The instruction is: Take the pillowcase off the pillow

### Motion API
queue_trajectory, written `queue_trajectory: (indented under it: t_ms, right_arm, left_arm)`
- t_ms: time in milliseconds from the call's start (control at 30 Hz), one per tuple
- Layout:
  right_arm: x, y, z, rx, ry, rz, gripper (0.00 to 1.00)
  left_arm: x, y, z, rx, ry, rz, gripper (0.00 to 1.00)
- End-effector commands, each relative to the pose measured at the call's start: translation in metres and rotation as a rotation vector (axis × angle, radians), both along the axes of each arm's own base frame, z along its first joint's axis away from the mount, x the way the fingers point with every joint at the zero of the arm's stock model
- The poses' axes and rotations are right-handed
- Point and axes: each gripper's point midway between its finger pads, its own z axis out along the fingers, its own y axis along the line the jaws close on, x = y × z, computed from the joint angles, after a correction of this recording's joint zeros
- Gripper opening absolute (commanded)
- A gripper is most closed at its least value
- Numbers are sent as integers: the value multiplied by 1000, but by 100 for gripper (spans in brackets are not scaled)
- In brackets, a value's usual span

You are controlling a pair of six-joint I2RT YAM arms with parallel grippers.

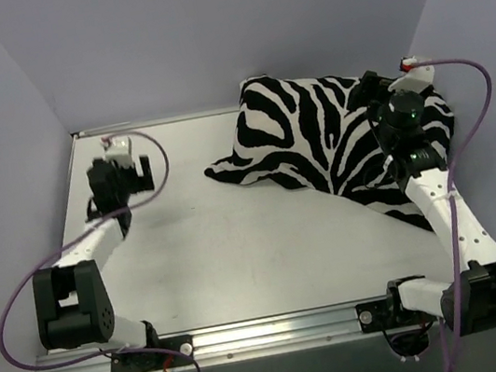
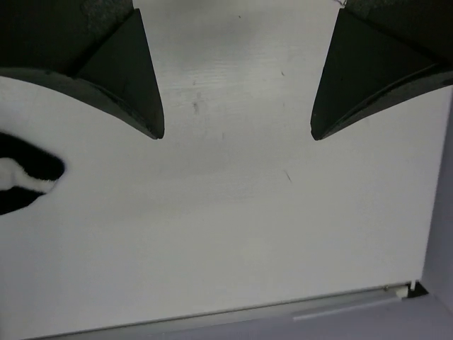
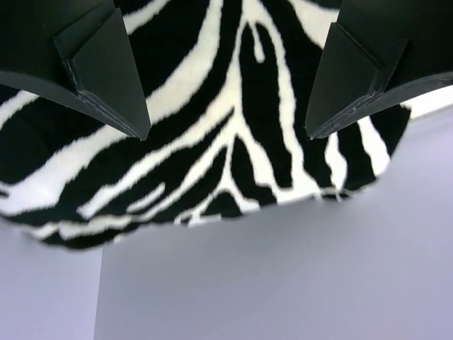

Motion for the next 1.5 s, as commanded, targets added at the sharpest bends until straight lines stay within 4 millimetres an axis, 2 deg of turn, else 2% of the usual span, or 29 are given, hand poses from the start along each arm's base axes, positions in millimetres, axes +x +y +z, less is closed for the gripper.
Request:
queue_trajectory:
  t_ms: [0,67,100,167,300,333,367,433,467,500,533,567,633,667,700,767,833,867,900,933,967,1000,1067,1200,1233,1300,1333,1367,1467]
  right_arm:
    - [-10,11,-85,53,395,47,100]
    - [-15,12,-144,65,644,28,100]
    - [-8,14,-150,63,700,43,100]
    - [-15,26,-206,42,944,100,100]
    - [-2,62,-227,-143,1025,128,100]
    - [5,74,-221,-167,1013,143,100]
    - [6,98,-232,-198,1039,191,99]
    - [16,129,-228,-223,1034,261,74]
    - [14,156,-241,-255,1065,335,57]
    - [13,172,-243,-264,1073,377,16]
    - [10,190,-242,-270,1081,433,0]
    - [17,213,-230,-260,1042,493,0]
    - [-3,283,-206,-227,981,719,0]
    - [-2,312,-168,-203,884,800,0]
    - [-23,352,-143,-163,836,942,0]
    - [-36,392,-66,-64,653,1094,0]
    - [-56,423,-2,98,514,1243,0]
    - [-66,422,38,150,425,1279,0]
    - [-70,422,61,189,365,1297,0]
    - [-76,416,101,251,259,1311,0]
    - [-77,410,114,285,225,1303,0]
    - [-71,404,103,320,249,1274,0]
    - [-59,380,110,399,219,1217,0]
    - [-52,373,53,551,307,1191,0]
    - [-50,376,24,569,347,1183,0]
    - [-50,379,-6,596,404,1179,0]
    - [-48,379,-44,608,481,1152,0]
    - [-46,377,-62,616,515,1140,0]
    - [-33,361,-129,647,637,1075,0]
  left_arm:
    - [-5,-1,36,44,278,-130,94]
    - [-7,-17,64,45,282,-256,94]
    - [-25,-24,58,26,366,-297,94]
    - [-34,-34,76,22,377,-377,94]
    - [-65,-37,80,7,490,-419,94]
    - [-68,-35,82,6,499,-417,94]
    - [-76,-36,83,-8,520,-430,94]
    - [-84,-38,91,-23,513,-453,94]
    - [-89,-37,96,-47,508,-459,94]
    - [-91,-37,100,-57,501,-462,94]
    - [-92,-36,104,-70,497,-459,94]
    - [-94,-29,106,-92,503,-438,94]
    - [-95,-25,120,-129,480,-438,94]
    - [-96,-21,125,-145,475,-433,94]
    - [-100,-13,128,-185,479,-420,94]
    - [-100,-2,144,-206,461,-403,94]
    - [-101,17,154,-225,452,-354,94]
    - [-99,24,170,-217,423,-335,94]
    - [-102,29,168,-245,456,-319,94]
    - [-104,38,174,-268,443,-308,94]
    - [-106,41,177,-281,446,-310,94]
    - [-110,40,180,-303,469,-316,94]
    - [-111,36,175,-306,485,-359,94]
    - [-106,25,123,-472,641,-361,94]
    - [-107,19,116,-493,664,-410,94]
    - [-109,-3,107,-596,701,-512,94]
    - [-110,-9,98,-624,728,-519,94]
    - [-101,-16,91,-604,716,-538,94]
    - [-91,-34,73,-572,738,-548,94]
